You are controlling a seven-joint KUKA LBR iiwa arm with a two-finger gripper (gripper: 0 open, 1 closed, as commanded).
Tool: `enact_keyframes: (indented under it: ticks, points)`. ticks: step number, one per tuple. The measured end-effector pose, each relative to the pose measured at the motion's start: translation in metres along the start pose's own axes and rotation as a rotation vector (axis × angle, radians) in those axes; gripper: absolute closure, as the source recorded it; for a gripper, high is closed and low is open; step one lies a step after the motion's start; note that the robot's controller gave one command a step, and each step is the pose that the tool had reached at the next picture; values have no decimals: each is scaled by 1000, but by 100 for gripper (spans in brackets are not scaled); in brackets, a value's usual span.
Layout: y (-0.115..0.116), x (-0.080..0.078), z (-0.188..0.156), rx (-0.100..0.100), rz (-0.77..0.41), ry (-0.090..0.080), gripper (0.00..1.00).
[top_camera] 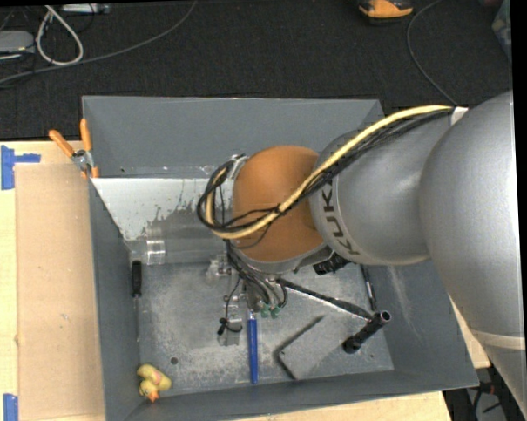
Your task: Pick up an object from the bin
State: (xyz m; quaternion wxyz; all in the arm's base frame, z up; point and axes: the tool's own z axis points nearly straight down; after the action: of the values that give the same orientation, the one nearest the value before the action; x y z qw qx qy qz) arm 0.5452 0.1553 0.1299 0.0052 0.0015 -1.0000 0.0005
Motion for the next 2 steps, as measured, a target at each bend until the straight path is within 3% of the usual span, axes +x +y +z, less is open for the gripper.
enact_keyframes:
  ticks: [1,2]
  points:
    - [-1,-2,-5,-1,5,-8,0]
    - [-38,-52,41,-3,-167,-15,0]
